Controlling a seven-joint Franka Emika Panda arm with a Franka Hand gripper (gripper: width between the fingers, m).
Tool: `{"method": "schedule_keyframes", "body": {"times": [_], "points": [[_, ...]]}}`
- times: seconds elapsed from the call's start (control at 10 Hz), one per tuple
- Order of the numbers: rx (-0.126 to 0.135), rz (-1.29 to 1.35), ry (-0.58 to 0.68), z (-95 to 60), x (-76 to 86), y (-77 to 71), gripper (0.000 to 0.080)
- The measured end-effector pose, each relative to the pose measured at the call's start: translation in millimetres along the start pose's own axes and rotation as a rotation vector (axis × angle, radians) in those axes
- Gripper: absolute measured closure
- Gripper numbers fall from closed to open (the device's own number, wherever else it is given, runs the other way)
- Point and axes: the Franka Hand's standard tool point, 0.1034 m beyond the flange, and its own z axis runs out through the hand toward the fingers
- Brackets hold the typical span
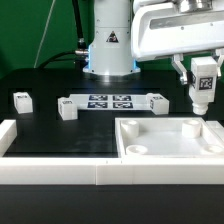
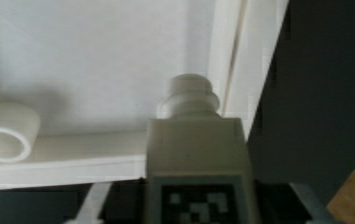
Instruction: Assemble one leg
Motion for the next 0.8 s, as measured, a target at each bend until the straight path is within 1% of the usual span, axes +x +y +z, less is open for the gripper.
{"method": "schedule_keyframes", "body": {"times": [0.1,0.3,0.4,0.8], "points": [[0.002,0.004,0.004,6.4,8.3,0.3,0.0512],[0.003,0.013,0.013,26.7,24.7,4.7,0.0512],[0.004,0.015,0.018,31.5,30.0,4.4,0.0512],[0.004,0.006,0.017,32.9,30.1,4.6,0.0512]]}}
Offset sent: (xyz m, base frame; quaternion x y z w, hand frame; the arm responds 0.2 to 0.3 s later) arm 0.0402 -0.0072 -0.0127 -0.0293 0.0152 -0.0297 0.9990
